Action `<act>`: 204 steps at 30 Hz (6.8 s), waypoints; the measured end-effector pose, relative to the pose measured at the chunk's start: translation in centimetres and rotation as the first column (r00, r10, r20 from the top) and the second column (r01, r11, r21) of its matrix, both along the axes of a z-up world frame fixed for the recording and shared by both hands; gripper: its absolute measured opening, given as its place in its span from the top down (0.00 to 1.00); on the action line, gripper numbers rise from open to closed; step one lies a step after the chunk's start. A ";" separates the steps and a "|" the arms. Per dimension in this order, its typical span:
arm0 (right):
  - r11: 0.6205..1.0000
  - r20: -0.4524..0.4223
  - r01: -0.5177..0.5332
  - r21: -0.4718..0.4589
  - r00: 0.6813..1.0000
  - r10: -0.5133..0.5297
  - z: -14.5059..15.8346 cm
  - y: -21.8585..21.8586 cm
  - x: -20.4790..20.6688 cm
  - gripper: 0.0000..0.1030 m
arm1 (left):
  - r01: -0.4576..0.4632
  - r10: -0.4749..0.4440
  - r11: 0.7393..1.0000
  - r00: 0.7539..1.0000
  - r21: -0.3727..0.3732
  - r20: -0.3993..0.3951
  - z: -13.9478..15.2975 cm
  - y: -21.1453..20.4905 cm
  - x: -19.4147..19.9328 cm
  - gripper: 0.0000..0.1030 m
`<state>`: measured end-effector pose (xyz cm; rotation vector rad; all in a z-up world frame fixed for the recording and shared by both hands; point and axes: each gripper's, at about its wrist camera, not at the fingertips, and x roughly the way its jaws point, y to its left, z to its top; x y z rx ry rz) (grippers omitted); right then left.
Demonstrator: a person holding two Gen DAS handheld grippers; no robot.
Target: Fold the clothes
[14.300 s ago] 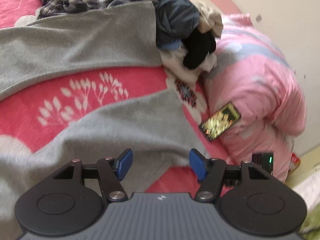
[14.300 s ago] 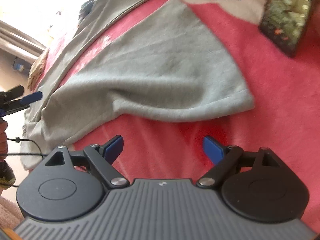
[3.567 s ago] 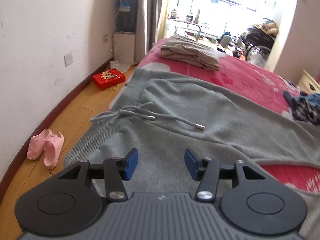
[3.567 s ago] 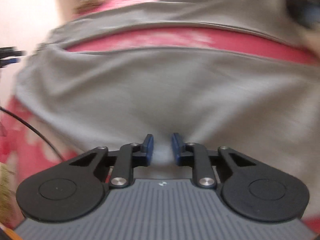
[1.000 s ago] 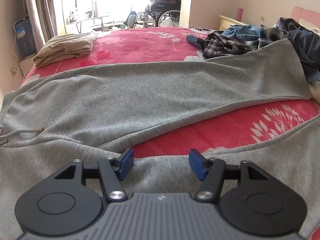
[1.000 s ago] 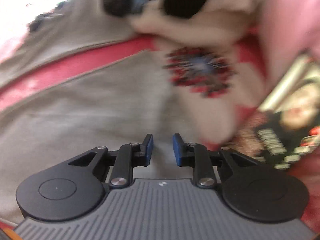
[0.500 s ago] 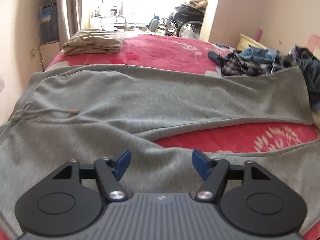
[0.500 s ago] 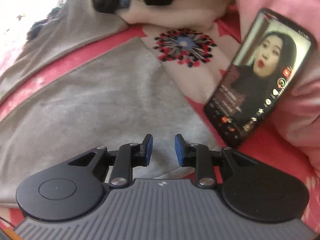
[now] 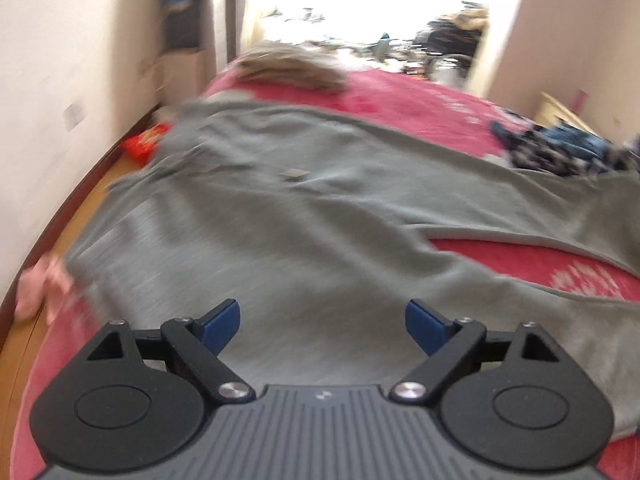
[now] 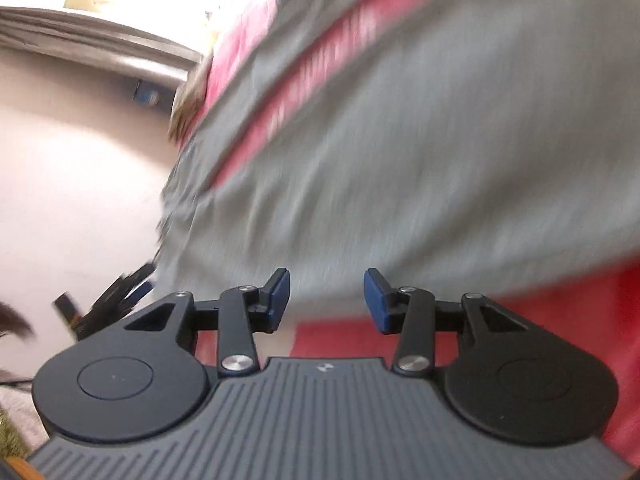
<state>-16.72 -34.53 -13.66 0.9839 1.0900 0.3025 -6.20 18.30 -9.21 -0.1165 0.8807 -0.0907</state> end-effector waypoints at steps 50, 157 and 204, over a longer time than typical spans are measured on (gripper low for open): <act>0.875 0.061 0.461 -0.146 0.887 -0.457 0.8 -6.0 -2.0 0.95 | -0.488 0.474 0.750 0.868 -0.447 -0.151 -1.8 10.8 3.8 0.87; 0.975 -0.039 0.218 -0.047 0.975 -0.220 0.1 2.4 12.3 0.84 | -0.550 0.477 0.805 0.822 -0.221 -0.311 -2.7 17.6 -6.3 0.74; 0.190 0.188 -0.611 -0.769 0.068 0.980 6.2 39.9 23.8 0.97 | 0.521 -0.560 0.701 0.825 0.488 -0.078 -2.7 8.5 4.5 0.98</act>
